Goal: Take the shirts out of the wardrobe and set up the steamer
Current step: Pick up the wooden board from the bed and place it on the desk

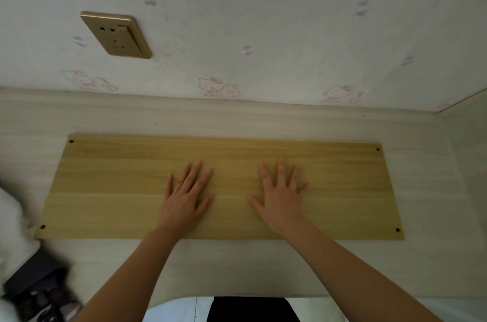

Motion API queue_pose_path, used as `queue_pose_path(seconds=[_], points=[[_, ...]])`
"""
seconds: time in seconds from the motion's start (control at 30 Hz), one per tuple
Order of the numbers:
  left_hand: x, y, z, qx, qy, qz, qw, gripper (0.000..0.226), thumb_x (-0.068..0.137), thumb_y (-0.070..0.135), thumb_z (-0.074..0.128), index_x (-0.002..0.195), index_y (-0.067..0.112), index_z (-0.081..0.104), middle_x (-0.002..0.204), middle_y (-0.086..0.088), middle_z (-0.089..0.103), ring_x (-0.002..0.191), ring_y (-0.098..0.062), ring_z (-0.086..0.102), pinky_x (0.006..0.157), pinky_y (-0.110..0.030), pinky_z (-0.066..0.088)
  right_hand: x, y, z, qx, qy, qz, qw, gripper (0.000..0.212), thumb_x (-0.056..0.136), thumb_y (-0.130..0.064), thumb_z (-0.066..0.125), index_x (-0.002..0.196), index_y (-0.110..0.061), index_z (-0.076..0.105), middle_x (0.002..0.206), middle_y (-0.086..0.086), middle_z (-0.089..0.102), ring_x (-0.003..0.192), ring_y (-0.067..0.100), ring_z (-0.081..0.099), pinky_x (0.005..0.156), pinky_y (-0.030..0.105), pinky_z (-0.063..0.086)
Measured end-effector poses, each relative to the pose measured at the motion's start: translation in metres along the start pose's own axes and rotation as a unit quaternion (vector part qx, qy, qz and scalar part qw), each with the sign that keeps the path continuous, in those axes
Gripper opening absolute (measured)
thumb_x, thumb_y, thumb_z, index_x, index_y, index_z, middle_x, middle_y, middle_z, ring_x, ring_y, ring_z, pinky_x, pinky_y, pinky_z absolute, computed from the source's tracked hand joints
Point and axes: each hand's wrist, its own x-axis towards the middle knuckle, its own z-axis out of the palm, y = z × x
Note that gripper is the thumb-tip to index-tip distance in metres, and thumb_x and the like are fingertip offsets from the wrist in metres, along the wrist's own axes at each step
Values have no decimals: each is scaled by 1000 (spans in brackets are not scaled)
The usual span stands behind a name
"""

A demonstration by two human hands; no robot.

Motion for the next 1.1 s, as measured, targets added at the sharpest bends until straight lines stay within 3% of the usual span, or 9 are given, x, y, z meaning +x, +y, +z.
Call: queue_pose_path(seconds=[0.1, 0.23, 0.3, 0.47, 0.77, 1.1], points=[[-6, -10, -5, -29, 22, -64, 997, 67, 89, 63, 26, 151, 40, 16, 160, 12, 5, 149, -15, -1, 119, -47, 6, -2, 14, 4, -9, 37, -6, 999, 78, 90, -69, 24, 153, -33, -4, 161, 7, -12, 145, 45, -6, 113, 65, 7], [-21, -33, -9, -15, 14, -137, 990, 69, 87, 70, 18, 150, 47, 2, 159, 14, -5, 148, -17, -11, 118, -51, -2, 0, 40, 13, -10, 75, -1, 997, 84, 81, -75, 12, 153, -33, 5, 162, 9, 0, 145, 45, 0, 115, 61, 4], [-23, -41, -10, 5, 5, -139, 990, 70, 85, 72, 16, 149, 47, 1, 160, 13, -4, 148, -18, -8, 118, -53, 1, 1, 45, 16, -15, 71, -13, 997, 82, 82, -74, 17, 153, -35, 3, 162, 7, -1, 145, 45, 0, 113, 60, 2], [-20, -44, -10, 32, 10, -136, 990, 71, 85, 72, 16, 150, 45, 4, 161, 11, 4, 149, -20, -1, 118, -53, 7, -1, 46, 29, -24, 80, -24, 996, 73, 90, -67, 19, 154, -31, 11, 161, 11, 9, 144, 47, 7, 112, 65, 15], [-8, -50, -14, 37, 18, -130, 991, 71, 86, 71, 16, 150, 45, 5, 161, 10, 6, 149, -21, 1, 117, -55, 7, 10, 40, 27, -20, 83, -19, 996, 72, 90, -66, 17, 153, -32, 12, 162, 10, 6, 145, 45, 3, 113, 64, 8], [-15, -53, -14, 37, 11, -123, 992, 71, 86, 71, 15, 151, 44, 7, 161, 9, 5, 149, -22, -1, 117, -56, 5, 1, 36, 30, -33, 66, -7, 997, 73, 90, -66, 15, 154, -31, 8, 162, 11, 5, 145, 45, 2, 112, 66, 10]])
